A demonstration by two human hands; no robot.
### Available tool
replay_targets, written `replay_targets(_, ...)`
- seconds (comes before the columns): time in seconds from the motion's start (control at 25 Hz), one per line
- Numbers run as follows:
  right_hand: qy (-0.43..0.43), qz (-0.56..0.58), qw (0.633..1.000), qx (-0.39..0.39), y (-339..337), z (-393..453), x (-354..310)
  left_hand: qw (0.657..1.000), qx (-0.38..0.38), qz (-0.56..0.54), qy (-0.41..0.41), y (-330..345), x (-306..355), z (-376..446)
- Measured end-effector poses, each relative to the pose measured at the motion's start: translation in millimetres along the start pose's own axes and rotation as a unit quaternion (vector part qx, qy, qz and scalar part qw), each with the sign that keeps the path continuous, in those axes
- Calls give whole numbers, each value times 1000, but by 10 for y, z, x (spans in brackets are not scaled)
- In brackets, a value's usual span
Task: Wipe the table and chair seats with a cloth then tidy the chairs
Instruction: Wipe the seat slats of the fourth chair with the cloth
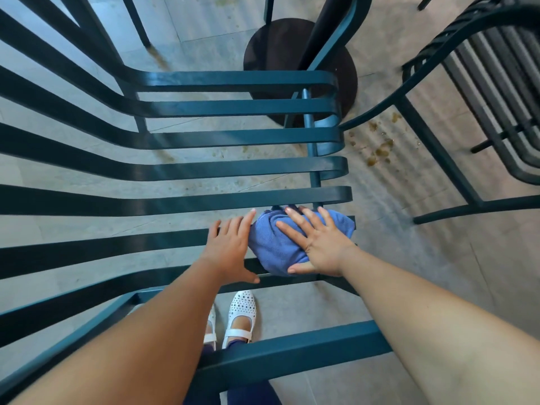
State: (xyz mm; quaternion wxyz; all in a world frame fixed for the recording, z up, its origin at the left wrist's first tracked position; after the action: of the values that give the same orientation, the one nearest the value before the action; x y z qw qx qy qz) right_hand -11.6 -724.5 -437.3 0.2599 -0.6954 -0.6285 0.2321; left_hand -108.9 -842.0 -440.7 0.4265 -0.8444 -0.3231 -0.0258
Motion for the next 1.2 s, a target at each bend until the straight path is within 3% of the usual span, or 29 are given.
replay_targets(0.12,-34,-13,998,48,-120,78,-253,1000,-11,8,-25,17,-58,-24)
replay_targets(0.24,-41,-19,999,-2,-124,150,-441,999,-4,-3,-36,36,8,47)
replay_targets(0.36,-44,27,999,10,-110,99,-272,999,4,-11,-33,35,-14,43)
replay_targets(0.56,120,107,986,-40,131,-149,300,1000,5,-19,-9,-30,249,139)
replay_targets(0.68,220,239,944,-47,282,-244,482,1000,-6,-13,-24,-11,321,194)
replay_targets(0.8,259,348,900,-38,378,-297,548,999,-17,-13,-27,21,243,167)
replay_targets(1.0,269,606,748,12,611,-410,730,998,-43,-19,-33,71,9,96)
replay_targets(1.2,295,644,704,-47,643,-457,726,997,-57,-16,-44,71,-148,25)
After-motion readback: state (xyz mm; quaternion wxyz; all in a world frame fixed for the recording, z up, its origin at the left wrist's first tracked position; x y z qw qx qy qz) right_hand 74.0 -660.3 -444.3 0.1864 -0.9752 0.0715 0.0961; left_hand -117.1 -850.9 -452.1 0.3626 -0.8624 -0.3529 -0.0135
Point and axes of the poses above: each hand's wrist, its own z-axis towards the middle knuckle, its own y-axis out of the palm, x = y × z, the point moved 8 cm from there along z, towards the middle knuckle, and after that the axes turned 7 degrees about -x, right-handed, at the moved point
